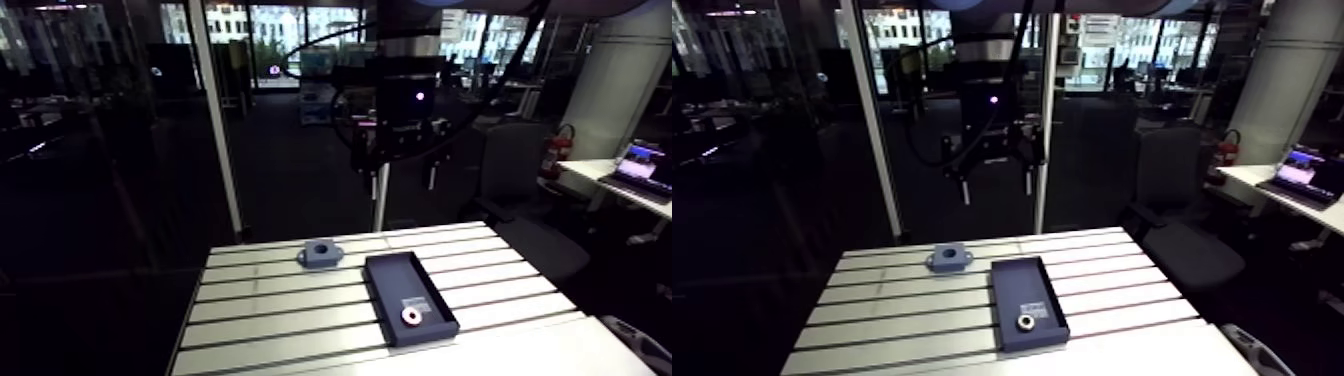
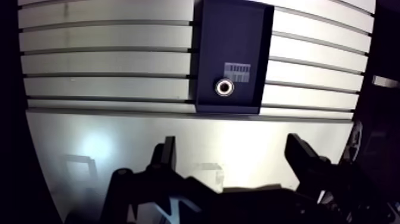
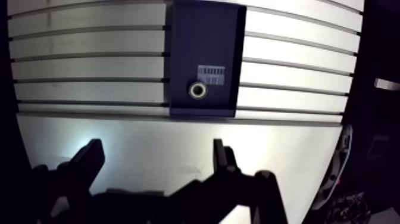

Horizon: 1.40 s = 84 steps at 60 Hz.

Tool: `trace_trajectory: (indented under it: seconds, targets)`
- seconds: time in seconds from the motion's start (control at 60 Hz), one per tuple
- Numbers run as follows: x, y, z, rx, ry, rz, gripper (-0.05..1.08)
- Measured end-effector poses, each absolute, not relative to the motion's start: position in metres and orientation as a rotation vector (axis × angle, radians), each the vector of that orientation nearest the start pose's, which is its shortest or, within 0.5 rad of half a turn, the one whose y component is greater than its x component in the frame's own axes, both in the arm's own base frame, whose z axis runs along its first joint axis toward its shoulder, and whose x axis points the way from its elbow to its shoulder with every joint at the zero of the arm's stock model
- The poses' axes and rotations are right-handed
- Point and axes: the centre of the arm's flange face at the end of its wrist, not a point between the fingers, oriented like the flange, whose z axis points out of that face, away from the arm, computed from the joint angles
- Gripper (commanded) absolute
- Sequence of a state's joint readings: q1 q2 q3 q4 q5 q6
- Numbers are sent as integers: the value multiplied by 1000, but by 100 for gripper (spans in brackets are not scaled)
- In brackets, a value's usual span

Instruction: Pick up the bearing and press it into the housing until flush.

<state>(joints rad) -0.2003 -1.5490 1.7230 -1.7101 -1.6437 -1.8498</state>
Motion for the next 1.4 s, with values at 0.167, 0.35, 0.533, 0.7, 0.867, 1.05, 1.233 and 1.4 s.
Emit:
trace_trajectory:
  seconds: [0.167,0.35,0.533,0.7,0.867,1.05,1.233,1.4]
  targets:
    - [-508,-15,391,-126,3101,104,0]
    - [-507,0,362,-90,3097,94,0]
    - [-504,9,332,-59,3103,90,0]
    - [-499,14,307,-47,3104,88,0]
    - [-492,22,284,-47,3097,80,1]
    - [-489,27,260,-38,3083,65,1]
    - [-486,28,240,-36,3071,53,5]
    - [-486,28,224,-36,3069,49,12]
